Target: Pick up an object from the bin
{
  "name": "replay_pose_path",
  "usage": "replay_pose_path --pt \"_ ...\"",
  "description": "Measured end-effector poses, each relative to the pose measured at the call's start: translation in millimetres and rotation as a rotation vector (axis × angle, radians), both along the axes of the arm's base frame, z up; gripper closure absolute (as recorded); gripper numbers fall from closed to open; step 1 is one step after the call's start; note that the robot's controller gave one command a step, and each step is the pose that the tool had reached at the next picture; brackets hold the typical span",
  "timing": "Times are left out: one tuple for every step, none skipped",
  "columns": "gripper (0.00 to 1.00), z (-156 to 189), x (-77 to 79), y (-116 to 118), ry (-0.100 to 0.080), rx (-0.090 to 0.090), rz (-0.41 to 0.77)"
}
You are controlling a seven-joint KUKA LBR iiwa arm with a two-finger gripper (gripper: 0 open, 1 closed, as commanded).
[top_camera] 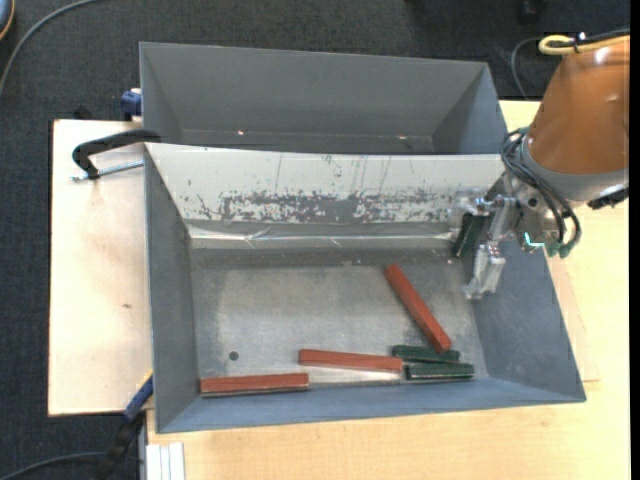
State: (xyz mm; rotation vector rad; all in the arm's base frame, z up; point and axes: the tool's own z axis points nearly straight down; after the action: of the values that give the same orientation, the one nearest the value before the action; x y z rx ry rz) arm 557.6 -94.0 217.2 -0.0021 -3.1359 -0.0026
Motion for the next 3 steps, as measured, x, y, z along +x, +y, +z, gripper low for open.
replay_pose_path --pt "0.0 -105.6 -27.0 4.0 0.001 0.001 0.027" --pt "0.0 -138.3 -67.6 38.5 -0.003 0.002 0.222" --pt "0.0 -146.2 -65.4 52.4 -0.007 0.001 0.498"
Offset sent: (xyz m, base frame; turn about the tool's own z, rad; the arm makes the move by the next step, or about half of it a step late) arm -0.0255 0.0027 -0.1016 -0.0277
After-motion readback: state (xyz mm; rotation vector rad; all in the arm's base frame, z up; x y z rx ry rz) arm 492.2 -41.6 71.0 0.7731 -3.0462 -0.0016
